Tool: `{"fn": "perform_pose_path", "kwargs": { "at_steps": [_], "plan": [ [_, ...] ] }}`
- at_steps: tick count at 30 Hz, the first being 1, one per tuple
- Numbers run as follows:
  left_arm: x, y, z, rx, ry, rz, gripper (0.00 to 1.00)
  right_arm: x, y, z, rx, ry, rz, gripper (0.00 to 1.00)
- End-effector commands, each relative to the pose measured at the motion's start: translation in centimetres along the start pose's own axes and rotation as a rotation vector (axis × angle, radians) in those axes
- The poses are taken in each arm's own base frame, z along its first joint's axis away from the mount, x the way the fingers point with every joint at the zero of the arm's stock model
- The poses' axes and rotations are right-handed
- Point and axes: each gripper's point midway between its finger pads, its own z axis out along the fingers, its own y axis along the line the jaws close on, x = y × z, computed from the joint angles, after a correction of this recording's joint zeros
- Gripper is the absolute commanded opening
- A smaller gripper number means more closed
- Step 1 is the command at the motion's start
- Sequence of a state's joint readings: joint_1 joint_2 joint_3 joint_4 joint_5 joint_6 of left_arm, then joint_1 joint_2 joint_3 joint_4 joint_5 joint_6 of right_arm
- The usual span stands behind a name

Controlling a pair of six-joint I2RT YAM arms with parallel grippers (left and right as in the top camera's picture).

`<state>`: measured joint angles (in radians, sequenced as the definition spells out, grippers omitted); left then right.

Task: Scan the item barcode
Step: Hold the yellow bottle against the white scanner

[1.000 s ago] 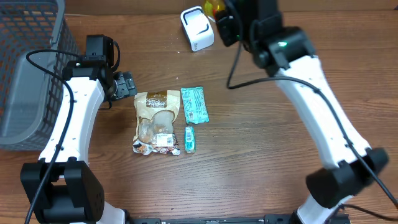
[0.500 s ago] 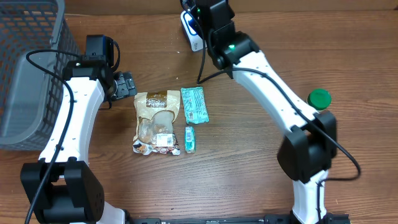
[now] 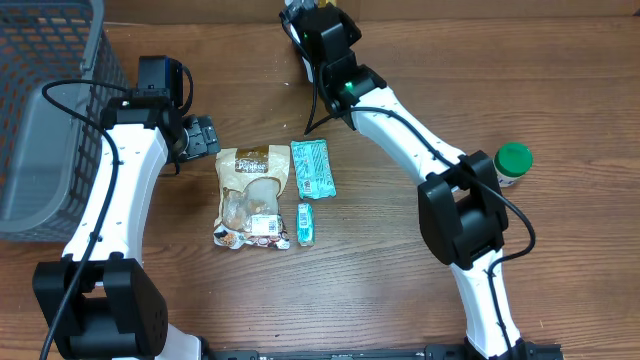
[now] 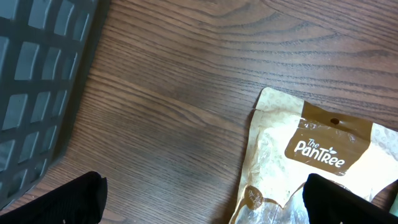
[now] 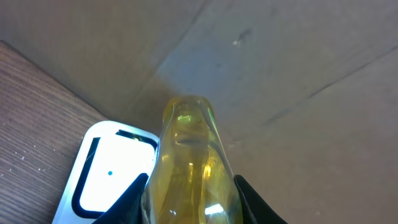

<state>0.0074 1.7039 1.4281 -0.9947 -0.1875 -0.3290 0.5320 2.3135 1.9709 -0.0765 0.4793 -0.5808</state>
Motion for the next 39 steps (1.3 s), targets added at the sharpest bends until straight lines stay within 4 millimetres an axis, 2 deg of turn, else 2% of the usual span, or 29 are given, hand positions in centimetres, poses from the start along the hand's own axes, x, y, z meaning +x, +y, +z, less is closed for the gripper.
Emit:
{"fn": "perform_pose_path", "kwargs": {
  "at_steps": [1,7,10,13,23,27,34,39],
  "plan": [
    [-0.6,-0.1,-0.5,0.005,-0.023,0.015,1.0,-0.8,-0.3,0.1,0.029,-0.025,-0.013,0.04],
    [-0.6,-0.1,-0.5,0.005,-0.023,0.015,1.0,-0.9,0.4,0.7,0.04,-0.049,-0.138,0.04],
    [-0.6,-0.1,-0.5,0.005,-0.023,0.015,1.0,0.0,1.7,1.1,0.023,-0.028,-0.225,0.04],
    [-0.6,-0.1,-0.5,0.005,-0.023,0.015,1.0,0.9,2.7,1.7,0.012,-0.016,-0.236,0.04],
    [-0.6,-0.1,-0.5,0.005,-0.023,0.015,1.0,-0.2,2.1,1.8,0.063,-0.061,-0.202,0.04],
    [-0.6,-0.1,-0.5,0.005,-0.023,0.015,1.0,-1.1,0.3,1.2,0.086,-0.073,-0.178,0.04],
    [-0.6,-0.1,-0.5,0.005,-0.023,0.015,1.0,-5.0,-4.4,-2.3,0.124,-0.123,-0.036,0.04],
    [-0.6,-0.1,-0.5,0.005,-0.023,0.015,1.0,-4.7,-7.0,-5.3,0.074,-0.043,0.095,0.04]
  ]
}}
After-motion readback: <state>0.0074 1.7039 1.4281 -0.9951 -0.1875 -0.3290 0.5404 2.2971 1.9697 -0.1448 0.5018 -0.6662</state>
